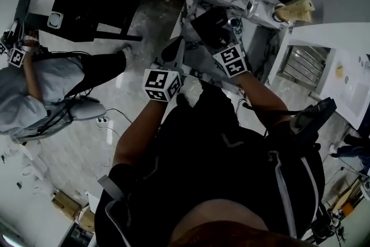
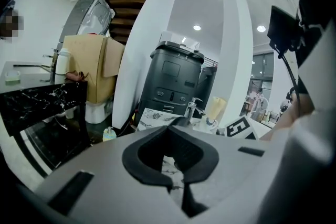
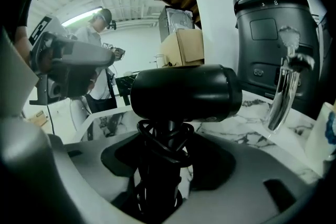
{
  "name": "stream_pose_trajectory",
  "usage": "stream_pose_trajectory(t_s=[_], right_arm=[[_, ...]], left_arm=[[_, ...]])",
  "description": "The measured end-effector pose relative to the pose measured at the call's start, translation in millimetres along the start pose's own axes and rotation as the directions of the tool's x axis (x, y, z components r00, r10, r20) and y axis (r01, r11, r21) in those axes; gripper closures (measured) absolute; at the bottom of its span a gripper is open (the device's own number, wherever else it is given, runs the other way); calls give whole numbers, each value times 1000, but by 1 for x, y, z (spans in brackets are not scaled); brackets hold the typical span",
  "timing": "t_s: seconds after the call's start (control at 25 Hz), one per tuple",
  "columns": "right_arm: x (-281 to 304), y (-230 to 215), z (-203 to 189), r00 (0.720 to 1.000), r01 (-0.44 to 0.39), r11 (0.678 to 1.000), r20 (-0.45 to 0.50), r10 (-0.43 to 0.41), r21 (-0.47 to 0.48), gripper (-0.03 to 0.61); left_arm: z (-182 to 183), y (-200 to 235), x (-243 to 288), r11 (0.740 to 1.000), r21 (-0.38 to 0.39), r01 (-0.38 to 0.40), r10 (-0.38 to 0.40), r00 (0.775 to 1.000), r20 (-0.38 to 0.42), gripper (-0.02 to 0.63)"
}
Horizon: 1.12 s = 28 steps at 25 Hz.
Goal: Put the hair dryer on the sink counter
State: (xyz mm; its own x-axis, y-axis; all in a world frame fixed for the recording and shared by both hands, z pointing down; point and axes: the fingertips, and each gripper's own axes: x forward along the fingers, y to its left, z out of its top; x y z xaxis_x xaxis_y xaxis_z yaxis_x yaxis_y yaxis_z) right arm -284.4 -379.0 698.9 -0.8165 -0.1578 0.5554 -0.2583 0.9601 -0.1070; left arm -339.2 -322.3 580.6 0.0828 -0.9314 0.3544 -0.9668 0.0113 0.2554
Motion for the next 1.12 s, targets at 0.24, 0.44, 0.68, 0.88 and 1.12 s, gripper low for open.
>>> stream_pose_trajectory(t_s=[0.24, 0.44, 0.68, 0.88, 1.12], right_arm=[[23, -10, -36, 996, -17, 999, -91, 19, 30, 313], [43, -13, -62, 988, -20, 998, -152, 29, 60, 313], [56, -12, -87, 976, -27, 996, -211, 45, 85, 313], [67, -14, -96, 972, -17, 995, -231, 40, 100, 313], [75, -21, -104, 961, 16, 991, -276, 22, 134, 313]], left_arm=[[-17, -2, 8, 1000, -4, -3, 3, 999, -50, 609], [-26, -2, 12, 1000, -10, -4, 3, 998, -71, 609], [-37, 1, 13, 1000, -13, -14, 13, 994, -109, 607], [-40, -2, 14, 1000, -6, -11, 10, 994, -107, 609], [-44, -1, 11, 1000, 1, -30, 30, 992, -121, 609]])
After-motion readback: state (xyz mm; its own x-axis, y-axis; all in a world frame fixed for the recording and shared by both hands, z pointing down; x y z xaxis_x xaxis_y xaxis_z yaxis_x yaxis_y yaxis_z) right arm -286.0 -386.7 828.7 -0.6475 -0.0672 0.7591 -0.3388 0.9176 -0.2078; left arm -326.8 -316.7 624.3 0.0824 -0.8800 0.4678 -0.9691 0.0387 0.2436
